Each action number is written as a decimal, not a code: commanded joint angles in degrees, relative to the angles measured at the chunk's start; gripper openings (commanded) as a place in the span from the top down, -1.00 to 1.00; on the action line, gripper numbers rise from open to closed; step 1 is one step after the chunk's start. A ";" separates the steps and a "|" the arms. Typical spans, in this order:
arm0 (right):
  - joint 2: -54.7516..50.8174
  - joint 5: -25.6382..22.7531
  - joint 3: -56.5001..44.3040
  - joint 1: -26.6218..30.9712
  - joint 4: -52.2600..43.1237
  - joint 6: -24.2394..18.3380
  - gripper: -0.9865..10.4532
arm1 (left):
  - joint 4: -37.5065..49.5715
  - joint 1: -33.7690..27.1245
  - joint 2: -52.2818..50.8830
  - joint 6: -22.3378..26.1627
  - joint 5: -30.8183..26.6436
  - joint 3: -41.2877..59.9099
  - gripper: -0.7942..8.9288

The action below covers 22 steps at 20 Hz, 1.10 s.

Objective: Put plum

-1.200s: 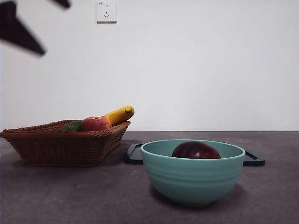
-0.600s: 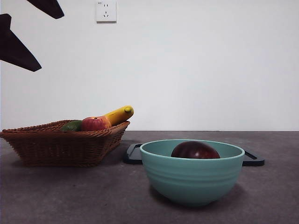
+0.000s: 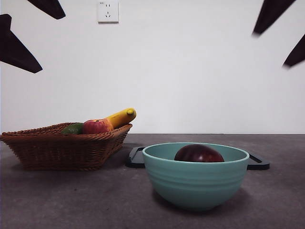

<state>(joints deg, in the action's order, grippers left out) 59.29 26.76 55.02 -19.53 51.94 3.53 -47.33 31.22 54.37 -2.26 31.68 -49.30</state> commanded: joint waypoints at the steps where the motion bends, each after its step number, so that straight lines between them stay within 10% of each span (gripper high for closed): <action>1: 2.58 -0.63 -3.58 -2.38 -6.78 4.35 0.14 | 0.63 0.42 0.28 0.04 0.31 -0.50 0.01; 22: 20.68 -13.51 -10.84 -12.90 -25.14 6.43 0.54 | 0.79 0.39 0.28 0.31 0.31 -0.50 0.01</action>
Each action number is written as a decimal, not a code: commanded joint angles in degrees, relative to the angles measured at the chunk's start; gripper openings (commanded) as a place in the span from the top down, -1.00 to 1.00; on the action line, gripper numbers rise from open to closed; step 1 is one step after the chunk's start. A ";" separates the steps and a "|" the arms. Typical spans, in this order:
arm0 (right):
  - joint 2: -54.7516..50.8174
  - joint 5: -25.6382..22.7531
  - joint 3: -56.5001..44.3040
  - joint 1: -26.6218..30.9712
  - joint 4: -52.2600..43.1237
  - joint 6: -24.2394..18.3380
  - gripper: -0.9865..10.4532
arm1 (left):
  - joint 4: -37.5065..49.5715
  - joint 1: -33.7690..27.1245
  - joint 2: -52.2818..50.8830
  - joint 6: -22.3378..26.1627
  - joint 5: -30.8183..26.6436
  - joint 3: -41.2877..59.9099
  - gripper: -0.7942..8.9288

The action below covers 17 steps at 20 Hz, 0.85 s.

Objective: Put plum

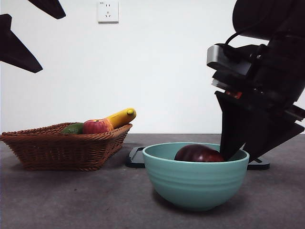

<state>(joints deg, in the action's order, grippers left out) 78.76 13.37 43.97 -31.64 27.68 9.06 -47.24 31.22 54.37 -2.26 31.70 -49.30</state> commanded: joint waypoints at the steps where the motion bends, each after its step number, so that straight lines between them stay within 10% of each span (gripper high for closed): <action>1: 1.38 -0.11 0.22 -0.98 -1.11 0.90 0.61 | 0.72 0.39 0.28 0.28 0.28 -0.50 0.01; 17: 0.55 1.57 6.84 0.00 2.10 2.54 0.81 | 2.16 0.39 0.28 0.28 0.28 -0.50 0.01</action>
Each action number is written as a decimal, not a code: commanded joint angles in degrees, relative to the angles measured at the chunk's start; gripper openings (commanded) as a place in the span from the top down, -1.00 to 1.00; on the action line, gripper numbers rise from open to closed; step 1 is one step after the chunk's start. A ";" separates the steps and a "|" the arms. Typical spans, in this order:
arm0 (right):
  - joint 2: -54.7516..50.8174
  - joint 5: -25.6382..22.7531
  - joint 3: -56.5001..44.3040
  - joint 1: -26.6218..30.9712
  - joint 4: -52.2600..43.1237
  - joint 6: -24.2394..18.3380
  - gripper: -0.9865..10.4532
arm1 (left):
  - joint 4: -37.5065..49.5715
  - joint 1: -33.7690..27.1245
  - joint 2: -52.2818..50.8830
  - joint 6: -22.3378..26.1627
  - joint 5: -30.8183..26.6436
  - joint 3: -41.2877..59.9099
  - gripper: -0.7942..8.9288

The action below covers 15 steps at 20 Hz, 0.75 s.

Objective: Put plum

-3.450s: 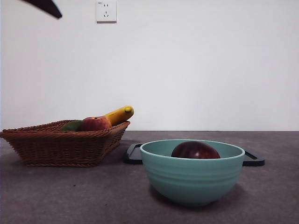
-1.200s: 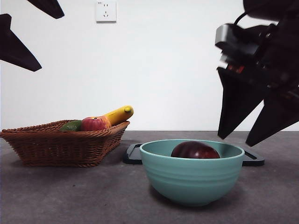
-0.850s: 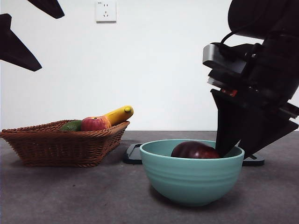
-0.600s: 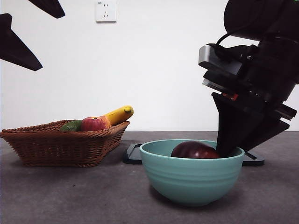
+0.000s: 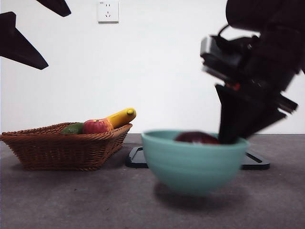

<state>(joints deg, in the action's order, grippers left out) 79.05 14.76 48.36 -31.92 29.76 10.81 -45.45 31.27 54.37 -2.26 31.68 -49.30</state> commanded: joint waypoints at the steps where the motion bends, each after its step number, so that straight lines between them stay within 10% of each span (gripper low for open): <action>1: 0.35 0.17 3.87 1.07 0.42 0.72 0.81 | 0.37 0.37 0.28 0.28 0.31 -0.50 0.01; 15: 21.97 0.20 30.60 13.62 3.41 -2.75 0.81 | 0.22 0.37 0.28 0.26 0.31 -0.50 0.01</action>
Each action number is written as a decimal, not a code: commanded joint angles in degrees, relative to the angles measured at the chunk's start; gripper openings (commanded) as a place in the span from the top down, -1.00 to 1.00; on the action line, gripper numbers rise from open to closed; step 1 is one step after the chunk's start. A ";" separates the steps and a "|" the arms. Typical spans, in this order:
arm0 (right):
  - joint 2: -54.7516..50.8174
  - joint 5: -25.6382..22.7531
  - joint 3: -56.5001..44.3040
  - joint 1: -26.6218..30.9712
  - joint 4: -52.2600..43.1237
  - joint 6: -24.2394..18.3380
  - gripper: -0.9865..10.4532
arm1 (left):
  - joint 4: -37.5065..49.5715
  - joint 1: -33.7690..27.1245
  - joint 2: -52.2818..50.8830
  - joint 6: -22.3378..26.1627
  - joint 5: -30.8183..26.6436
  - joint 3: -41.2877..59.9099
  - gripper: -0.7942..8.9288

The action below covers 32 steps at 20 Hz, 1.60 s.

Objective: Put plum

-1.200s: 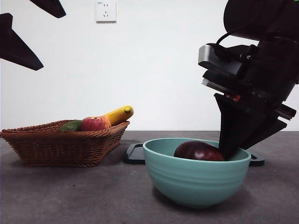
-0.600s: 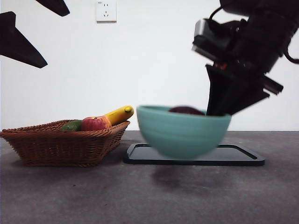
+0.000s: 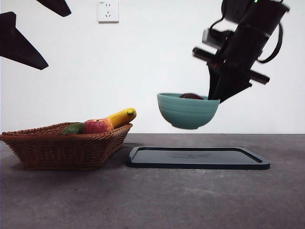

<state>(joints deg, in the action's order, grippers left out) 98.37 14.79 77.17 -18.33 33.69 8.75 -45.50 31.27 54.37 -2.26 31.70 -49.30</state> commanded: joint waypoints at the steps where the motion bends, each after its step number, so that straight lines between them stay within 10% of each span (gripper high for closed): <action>1: 4.68 0.15 2.51 0.33 -0.79 -0.70 0.81 | 0.22 0.37 0.28 0.26 0.28 -0.50 0.01; 21: 10.03 -1.51 3.23 1.60 -0.70 -0.35 0.53 | -0.35 0.37 0.28 0.02 0.28 -0.50 0.01; 32: -23.85 2.12 3.43 2.80 14.10 -4.50 0.53 | 0.20 0.35 0.28 0.09 0.28 -0.50 0.01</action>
<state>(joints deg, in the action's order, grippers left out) 73.30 16.88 79.50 -15.31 48.36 5.15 -45.95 31.27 54.35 -2.28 31.70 -49.30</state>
